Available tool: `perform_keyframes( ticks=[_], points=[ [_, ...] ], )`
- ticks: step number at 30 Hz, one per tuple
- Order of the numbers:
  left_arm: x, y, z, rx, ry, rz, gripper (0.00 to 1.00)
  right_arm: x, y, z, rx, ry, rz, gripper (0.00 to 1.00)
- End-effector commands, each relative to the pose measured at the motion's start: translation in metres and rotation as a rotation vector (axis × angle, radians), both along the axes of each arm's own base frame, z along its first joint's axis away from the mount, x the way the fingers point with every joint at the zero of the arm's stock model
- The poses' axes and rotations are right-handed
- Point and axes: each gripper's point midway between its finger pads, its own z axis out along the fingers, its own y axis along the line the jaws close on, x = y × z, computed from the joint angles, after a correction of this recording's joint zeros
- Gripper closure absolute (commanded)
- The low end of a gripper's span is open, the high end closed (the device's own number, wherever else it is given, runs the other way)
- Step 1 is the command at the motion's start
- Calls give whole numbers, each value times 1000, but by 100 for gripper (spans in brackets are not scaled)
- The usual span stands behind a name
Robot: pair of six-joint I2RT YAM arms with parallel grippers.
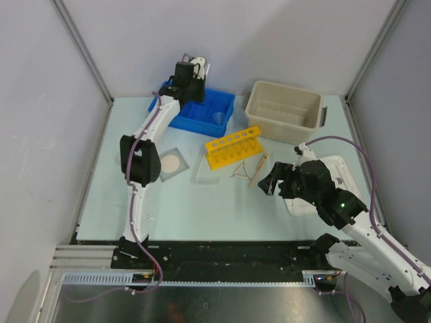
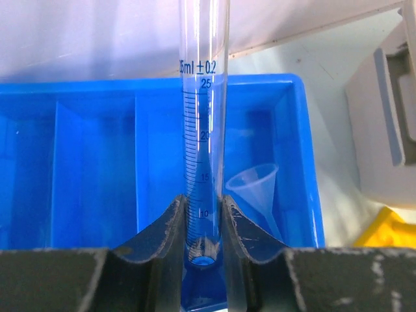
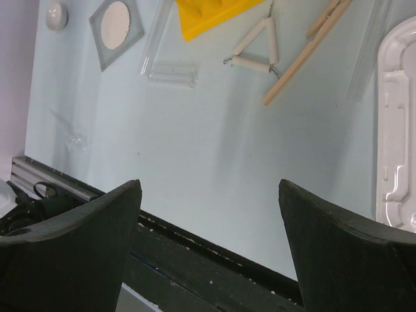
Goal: Organize the chemistry lab equipment
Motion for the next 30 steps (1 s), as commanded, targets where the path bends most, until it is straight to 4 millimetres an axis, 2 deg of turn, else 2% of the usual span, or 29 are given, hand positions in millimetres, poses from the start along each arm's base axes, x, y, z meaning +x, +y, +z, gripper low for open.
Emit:
perform_keyframes(
  ticks=[1, 4, 13, 26, 30],
  points=[
    [24, -16, 7, -7, -70, -58, 76, 0, 2, 10, 31, -30, 4, 9],
    [32, -20, -11, -1, -60, -67, 76, 2, 2, 12, 35, -40, -5, 9],
    [40, -11, -53, 79, -30, -57, 75, 6, 2, 12, 36, -41, -20, 9],
    [33, -1, -88, 121, 33, -34, 72, 13, 0, 7, 20, -31, -40, 9],
    [31, 0, -90, 127, 40, -32, 71, 14, -2, 6, 12, -31, -43, 9]
  ],
)
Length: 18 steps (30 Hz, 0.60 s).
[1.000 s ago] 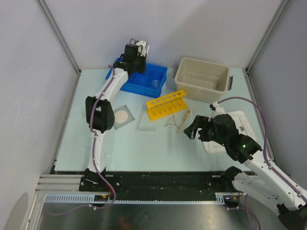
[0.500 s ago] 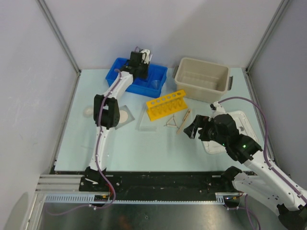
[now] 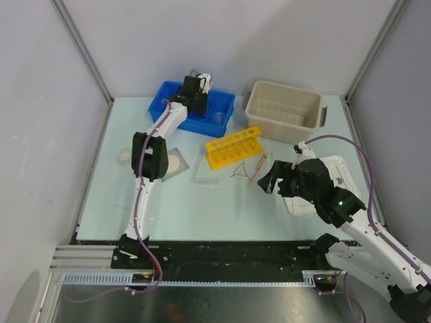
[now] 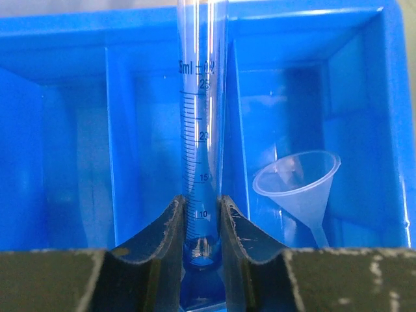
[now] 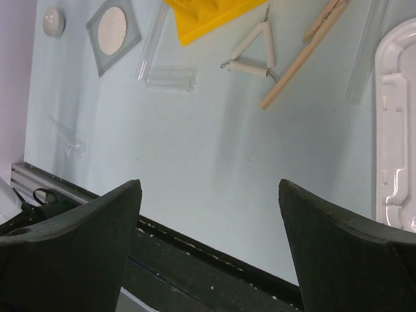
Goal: Organize the chemistry lab equipment
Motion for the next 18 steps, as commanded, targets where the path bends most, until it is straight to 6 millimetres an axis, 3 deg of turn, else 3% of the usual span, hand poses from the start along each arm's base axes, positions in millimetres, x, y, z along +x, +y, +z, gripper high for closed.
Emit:
perform_keyframes(
  ticks=[1, 11, 18],
  points=[
    [5, 2, 11, 37, -54, -27, 69, 8, -3, 6, 7, -32, -28, 9],
    [-4, 5, 5, 30, -24, -5, 61, 12, -9, 4, -7, -29, -46, 9],
    [-8, 6, 7, 23, -16, -2, 62, 13, -11, 3, -14, -32, -45, 9]
  ],
)
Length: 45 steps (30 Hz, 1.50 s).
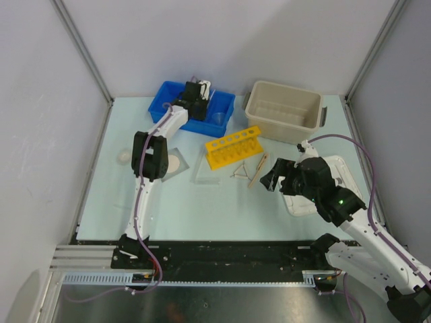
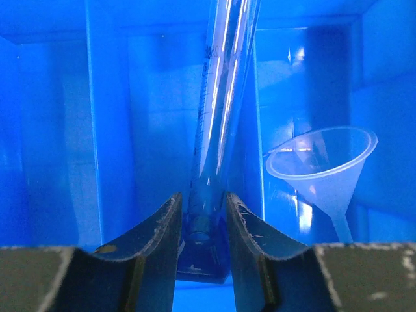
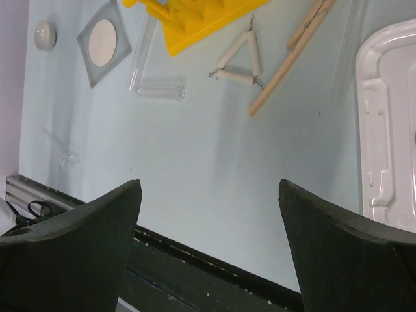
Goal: Organize the chemistry lab equipment
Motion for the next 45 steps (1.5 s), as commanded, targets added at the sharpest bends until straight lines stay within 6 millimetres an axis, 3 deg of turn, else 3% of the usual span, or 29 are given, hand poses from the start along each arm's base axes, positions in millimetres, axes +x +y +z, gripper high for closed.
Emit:
perform_keyframes(
  ticks=[1, 12, 19, 37, 41, 45],
  points=[
    [3, -1, 40, -8, -75, -20, 63, 5, -2, 5, -4, -33, -6, 9],
    [-3, 7, 50, 7, -82, 16, 75, 5, -2, 7, -3, -40, -4, 9],
    [-5, 8, 53, 5, -85, 22, 74, 6, -3, 6, -7, -41, -5, 9],
    [-25, 17, 37, 38, -29, 20, 64, 3, -8, 9, -9, -55, -13, 8],
    [-26, 16, 43, 30, -35, 23, 62, 3, -9, 10, -8, -56, -15, 9],
    [-26, 14, 62, 8, -64, 25, 60, 3, -8, 10, -4, -55, -16, 9]
  ],
)
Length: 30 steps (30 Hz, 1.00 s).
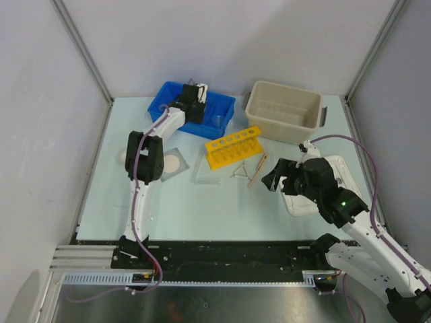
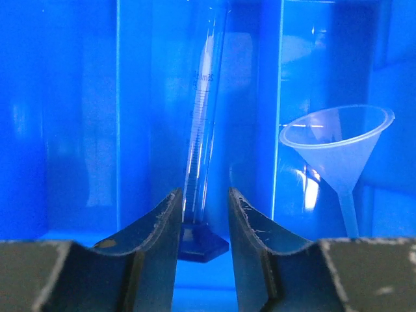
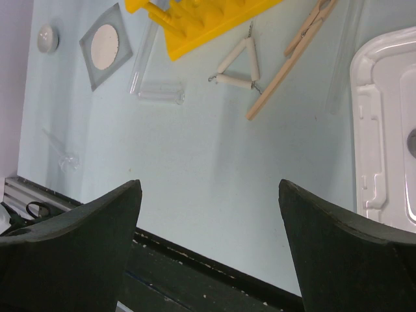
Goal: Organize the chemistry lab equipment
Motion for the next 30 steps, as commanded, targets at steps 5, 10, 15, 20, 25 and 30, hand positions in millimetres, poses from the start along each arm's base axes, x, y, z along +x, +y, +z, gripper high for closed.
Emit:
perform_keyframes(
  ticks=[5, 10, 15, 20, 25, 30],
  points=[
    [-6, -6, 99, -82, -143, -20, 60, 4, -2, 5, 3, -25, -14, 9],
    [-24, -11, 149, -180, -189, -13, 58, 5, 2, 2, 12, -8, -8, 9],
    [-56, -6, 196, -278, -221, 19, 48, 5, 5, -2, 13, 16, -5, 9],
    [-103, 14, 226, -381, -220, 77, 7, 6, 5, -2, 14, 15, -5, 7],
    [-144, 52, 210, -465, -154, 213, 1, 5, 3, 0, 6, -3, 4, 4],
    [-178, 98, 156, -483, -45, 404, 1, 4, 2, 0, -14, -17, 17, 3]
  ],
)
